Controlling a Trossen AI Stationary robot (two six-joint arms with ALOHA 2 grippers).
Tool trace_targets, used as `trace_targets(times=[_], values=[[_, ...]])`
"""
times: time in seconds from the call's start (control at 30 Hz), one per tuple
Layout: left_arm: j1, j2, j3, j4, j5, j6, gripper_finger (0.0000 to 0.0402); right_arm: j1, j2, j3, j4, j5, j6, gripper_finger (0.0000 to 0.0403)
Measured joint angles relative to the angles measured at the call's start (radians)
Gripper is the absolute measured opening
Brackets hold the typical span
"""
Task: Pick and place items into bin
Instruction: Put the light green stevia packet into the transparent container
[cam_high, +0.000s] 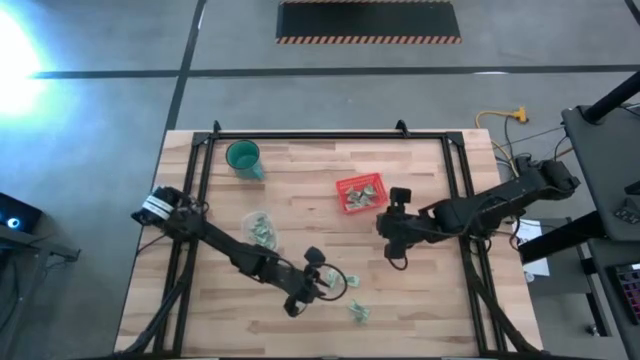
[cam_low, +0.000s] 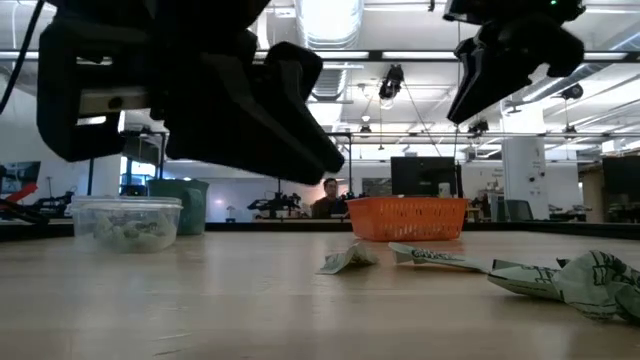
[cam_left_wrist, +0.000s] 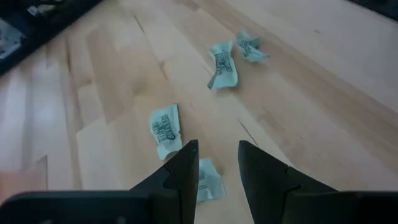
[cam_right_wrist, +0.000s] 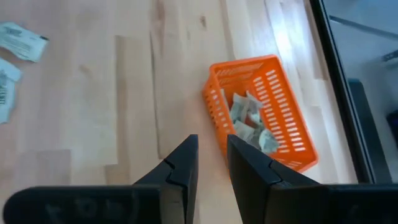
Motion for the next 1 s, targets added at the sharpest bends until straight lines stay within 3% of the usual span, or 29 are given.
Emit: trace_targets(times=[1.0], values=[[0.041,0.121,0.056,0.035,0.048,0.005,0.0096,0.025,-0.004,-0.012,0.007,0.005,0.011,0.0061]])
